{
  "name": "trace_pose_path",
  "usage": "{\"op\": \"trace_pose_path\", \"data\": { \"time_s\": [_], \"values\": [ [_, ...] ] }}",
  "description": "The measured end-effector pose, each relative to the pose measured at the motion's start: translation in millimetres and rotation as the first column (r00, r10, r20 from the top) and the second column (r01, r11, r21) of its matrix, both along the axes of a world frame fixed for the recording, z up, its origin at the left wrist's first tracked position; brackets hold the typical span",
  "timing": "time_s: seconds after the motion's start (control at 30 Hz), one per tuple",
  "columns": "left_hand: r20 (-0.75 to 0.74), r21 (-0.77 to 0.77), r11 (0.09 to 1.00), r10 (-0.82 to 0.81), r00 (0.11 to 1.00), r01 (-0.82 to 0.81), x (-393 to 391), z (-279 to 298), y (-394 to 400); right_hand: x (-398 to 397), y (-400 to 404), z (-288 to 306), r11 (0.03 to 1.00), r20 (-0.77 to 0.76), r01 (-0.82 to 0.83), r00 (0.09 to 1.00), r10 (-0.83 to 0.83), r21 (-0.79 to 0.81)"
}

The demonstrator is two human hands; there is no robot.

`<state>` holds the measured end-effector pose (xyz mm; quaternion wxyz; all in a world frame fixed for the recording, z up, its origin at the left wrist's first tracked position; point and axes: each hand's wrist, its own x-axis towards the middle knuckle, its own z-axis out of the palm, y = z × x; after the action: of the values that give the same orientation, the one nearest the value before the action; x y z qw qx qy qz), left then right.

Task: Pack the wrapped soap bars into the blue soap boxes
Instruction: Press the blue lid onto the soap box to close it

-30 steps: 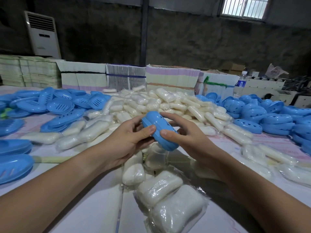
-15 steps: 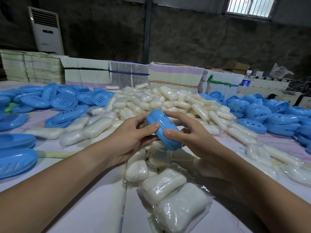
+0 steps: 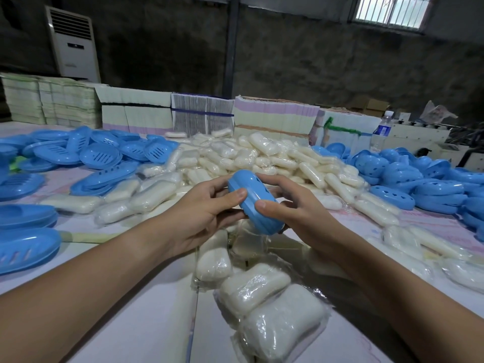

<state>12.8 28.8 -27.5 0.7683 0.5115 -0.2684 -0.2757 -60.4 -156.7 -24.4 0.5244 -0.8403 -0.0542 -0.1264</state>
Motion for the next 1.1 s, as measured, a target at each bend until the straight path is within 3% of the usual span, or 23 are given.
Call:
{"op": "trace_pose_path", "data": {
  "time_s": [0.27,0.37,0.47,0.57,0.67,0.8,0.9,1.1],
  "values": [
    [-0.007,-0.039,0.998,0.049,0.999,-0.049,1,-2,-1,-1,-1,-4,0.997,0.022,-0.04,0.999,0.041,-0.062],
    [-0.016,-0.054,0.996,0.068,0.998,-0.069,3,-3,0,-3,5,-6,0.985,0.1,-0.04,0.993,0.057,-0.167],
    [0.013,-0.073,0.995,0.068,0.998,-0.067,4,-4,-2,-2,9,-6,0.964,0.247,0.1,0.968,-0.037,-0.245],
    [0.168,-0.05,0.997,0.067,0.984,-0.059,9,-6,2,-3,8,-4,0.974,0.309,0.133,0.948,-0.071,-0.185],
    [0.473,0.091,0.989,0.057,0.879,-0.113,17,-8,10,-7,1,0,0.983,0.273,0.057,0.962,-0.008,-0.172],
    [0.649,0.163,0.96,0.068,0.758,-0.226,20,-7,15,-12,-3,4,0.978,0.265,0.024,0.964,0.032,-0.206],
    [0.718,0.16,0.938,0.103,0.688,-0.306,22,-7,17,-11,-5,4,0.975,0.275,0.042,0.961,0.02,-0.216],
    [0.722,0.137,0.941,0.118,0.681,-0.308,24,-7,16,-12,-7,10,0.953,0.319,0.075,0.948,0.023,-0.292]
  ]
}}
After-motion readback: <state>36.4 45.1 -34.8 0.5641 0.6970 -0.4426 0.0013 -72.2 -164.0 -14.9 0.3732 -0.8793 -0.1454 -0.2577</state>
